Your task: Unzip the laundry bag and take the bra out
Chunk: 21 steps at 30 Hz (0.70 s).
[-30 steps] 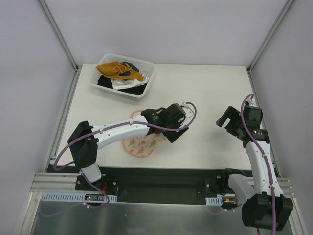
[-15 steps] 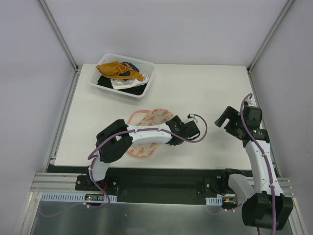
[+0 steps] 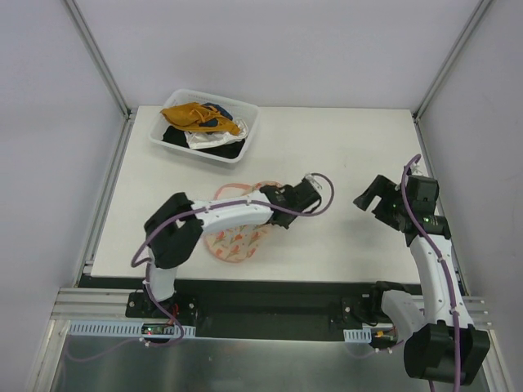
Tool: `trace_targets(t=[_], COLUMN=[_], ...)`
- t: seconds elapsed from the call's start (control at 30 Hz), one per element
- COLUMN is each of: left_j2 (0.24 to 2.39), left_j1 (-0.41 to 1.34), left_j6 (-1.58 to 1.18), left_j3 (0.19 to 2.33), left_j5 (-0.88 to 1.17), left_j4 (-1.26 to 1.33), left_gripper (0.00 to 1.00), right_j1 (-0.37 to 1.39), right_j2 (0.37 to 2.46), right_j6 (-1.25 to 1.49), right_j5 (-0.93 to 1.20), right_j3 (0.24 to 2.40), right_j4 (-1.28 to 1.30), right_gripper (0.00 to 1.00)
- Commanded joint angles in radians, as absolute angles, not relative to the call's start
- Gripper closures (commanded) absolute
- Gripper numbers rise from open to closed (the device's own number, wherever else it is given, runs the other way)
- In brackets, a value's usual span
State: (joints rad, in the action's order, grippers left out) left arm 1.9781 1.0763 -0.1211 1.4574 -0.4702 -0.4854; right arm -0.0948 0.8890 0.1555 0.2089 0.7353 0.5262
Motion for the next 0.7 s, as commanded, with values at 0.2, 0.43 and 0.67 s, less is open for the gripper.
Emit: trace_targets(t=[0.2,0.43,0.67], left_j2=[1.597,1.583,1.582], left_j1=[0.868,0.854,0.854], left_j6=[-0.225,-0.264,-0.276], left_j3=[1.440,1.408,1.401], left_j5=[0.242,0.296,0.321], left_j4=[-0.442,-0.385,-0.361], left_gripper=[1.00,1.00,1.00], right_j1=[0.193,0.314,0.362], right_j2=[0.896,0.885,0.975], right_j6=[0.069,0.005,-0.058], right_j5=[0.368,0.416,0.457], right_j3=[0.842,0.888,0.975], right_j4=[0.404,0.380,0.422], right_gripper=[0.06,0.08,0.20])
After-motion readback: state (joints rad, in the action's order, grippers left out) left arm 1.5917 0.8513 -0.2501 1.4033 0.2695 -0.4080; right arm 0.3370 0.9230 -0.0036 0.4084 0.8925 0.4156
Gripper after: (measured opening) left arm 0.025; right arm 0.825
